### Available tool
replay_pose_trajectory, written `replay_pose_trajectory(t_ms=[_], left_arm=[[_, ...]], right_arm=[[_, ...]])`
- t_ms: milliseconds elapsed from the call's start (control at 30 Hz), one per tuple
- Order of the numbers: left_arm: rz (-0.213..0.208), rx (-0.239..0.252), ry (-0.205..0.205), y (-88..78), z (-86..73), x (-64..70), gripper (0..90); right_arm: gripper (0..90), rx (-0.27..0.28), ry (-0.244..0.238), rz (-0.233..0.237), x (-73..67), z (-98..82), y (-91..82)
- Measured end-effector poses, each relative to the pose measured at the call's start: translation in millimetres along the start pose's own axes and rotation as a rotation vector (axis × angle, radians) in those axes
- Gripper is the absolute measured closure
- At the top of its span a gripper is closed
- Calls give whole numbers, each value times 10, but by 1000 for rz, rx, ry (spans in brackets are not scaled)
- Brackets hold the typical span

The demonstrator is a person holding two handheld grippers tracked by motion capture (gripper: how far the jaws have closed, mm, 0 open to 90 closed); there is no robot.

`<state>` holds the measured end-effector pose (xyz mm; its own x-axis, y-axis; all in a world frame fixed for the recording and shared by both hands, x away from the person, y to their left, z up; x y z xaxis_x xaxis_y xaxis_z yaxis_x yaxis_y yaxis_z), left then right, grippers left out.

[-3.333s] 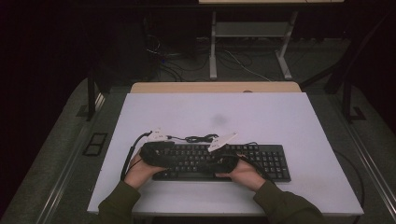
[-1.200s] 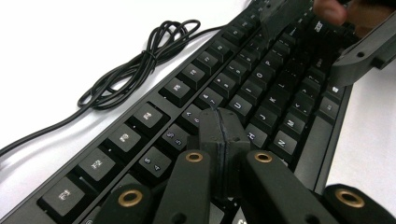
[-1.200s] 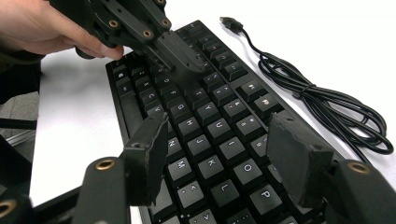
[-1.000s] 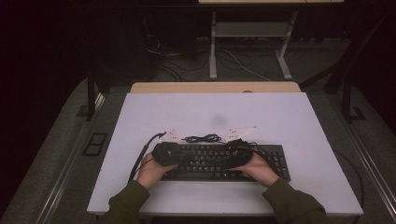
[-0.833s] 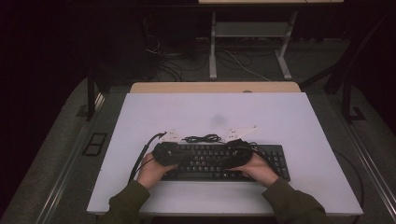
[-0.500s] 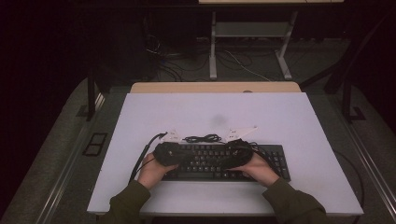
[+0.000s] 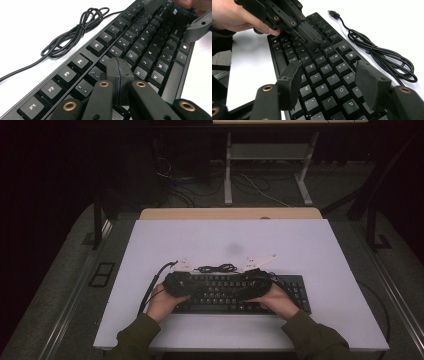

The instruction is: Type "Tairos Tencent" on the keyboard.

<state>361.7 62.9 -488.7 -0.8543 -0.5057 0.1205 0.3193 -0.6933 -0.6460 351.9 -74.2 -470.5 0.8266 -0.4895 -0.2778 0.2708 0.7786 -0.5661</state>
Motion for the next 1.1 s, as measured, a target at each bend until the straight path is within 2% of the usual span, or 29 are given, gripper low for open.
replay_pose_trajectory(t_ms=[133,267,300,333,400,500,700,1100], left_arm=[[-6,6,6,-13,13,8,871],[0,8,0,-39,14,4,803],[1,13,-4,-45,20,3,779],[4,14,10,-59,21,-9,750],[6,29,-4,-73,36,-5,698],[9,33,-3,-103,39,-1,621],[16,57,12,-186,42,13,462],[39,125,32,-384,12,68,253]], right_arm=[[376,-2,-1,-2,4,-4,-2],[376,-3,0,-3,21,-10,-9],[376,-5,4,-2,25,-15,-15],[375,-4,6,-3,32,-19,-22],[372,-1,8,-5,48,-26,-40],[369,7,11,-7,77,-37,-79],[358,18,15,-23,140,-74,-191],[323,59,24,-55,228,-119,-441]])
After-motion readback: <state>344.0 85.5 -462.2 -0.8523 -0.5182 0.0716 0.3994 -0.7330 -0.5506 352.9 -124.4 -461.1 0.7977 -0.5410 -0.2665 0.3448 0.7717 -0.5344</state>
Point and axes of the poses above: each handheld gripper's, and its own axes: y roughly forward along the jaws, z roughly out of its top, x roughly to its right, the point moved 9 cm from there along y, roughly forward along the jaws, and after that the axes turned 4 degrees about y, right-handed, at the moved point
